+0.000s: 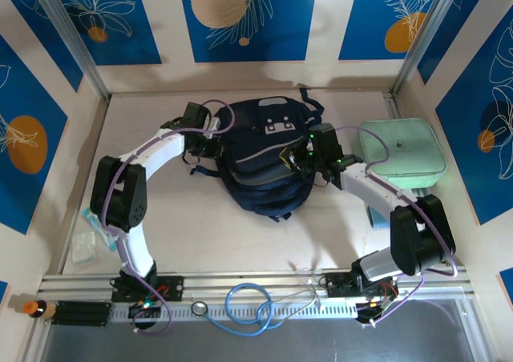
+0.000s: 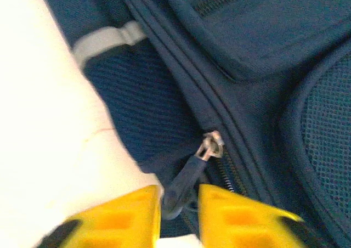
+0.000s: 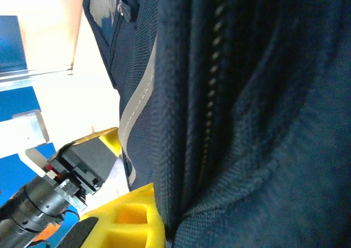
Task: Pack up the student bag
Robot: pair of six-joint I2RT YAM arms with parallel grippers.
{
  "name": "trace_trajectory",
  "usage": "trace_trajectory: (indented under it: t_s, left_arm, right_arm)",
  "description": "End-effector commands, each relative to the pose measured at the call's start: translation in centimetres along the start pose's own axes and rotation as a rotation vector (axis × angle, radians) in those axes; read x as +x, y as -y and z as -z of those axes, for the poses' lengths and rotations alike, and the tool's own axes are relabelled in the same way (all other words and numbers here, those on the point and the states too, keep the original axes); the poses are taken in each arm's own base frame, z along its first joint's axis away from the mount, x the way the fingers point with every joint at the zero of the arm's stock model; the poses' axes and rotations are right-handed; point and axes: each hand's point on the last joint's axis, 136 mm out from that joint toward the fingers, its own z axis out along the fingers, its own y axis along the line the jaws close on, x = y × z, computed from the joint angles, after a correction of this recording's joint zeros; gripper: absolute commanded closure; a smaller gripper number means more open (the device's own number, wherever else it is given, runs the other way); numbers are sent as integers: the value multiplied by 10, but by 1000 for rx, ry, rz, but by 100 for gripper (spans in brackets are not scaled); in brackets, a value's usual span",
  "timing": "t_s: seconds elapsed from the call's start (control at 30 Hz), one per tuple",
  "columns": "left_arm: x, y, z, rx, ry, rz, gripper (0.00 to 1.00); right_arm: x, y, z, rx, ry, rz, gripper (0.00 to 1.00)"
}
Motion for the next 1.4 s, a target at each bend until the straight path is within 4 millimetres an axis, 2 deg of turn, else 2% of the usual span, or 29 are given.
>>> trace_trajectory:
  t_s: [0.0,0.03,0.07,0.13,0.23,0.3,0.4,0.5,0.57,0.73,0.9,1.07,1.2,1.37]
  left_arm:
    - [-16,-29,24,-105,95,91,56]
    - [-14,-38,31,-140,111,118,49]
    - [-11,-50,39,-187,129,151,41]
    - [-1,-74,53,-278,154,226,28]
    - [19,-112,72,-384,185,350,15]
    - [35,-141,82,-448,194,451,11]
    - [61,-178,90,-526,176,600,7]
    - [83,-207,94,-568,161,716,5]
    - [90,-221,94,-580,155,765,5]
    - [104,-257,99,-682,119,841,0]
    - [106,-280,91,-661,121,979,0]
    - [92,-290,83,-600,175,1049,0]
    - [101,-301,76,-617,149,1149,0]
    - [105,-312,68,-651,142,1193,0]
  right_arm:
    - [13,-21,-5,-45,-67,77,100]
    - [14,-19,-7,-32,-73,83,98]
    - [14,-14,-8,-7,-77,86,90]
    - [11,-2,-5,52,-50,95,64]
    - [2,14,7,137,18,124,41]
    - [-4,24,18,193,60,137,32]
    - [-11,32,34,231,94,158,24]
    - [-19,38,51,267,140,179,14]
    - [-24,40,63,291,171,196,8]
    - [-35,44,84,325,248,220,6]
    - [-35,37,84,292,253,223,6]
    - [-29,32,77,266,222,219,6]
    - [-26,31,73,260,208,212,7]
    - [-24,28,71,252,200,215,8]
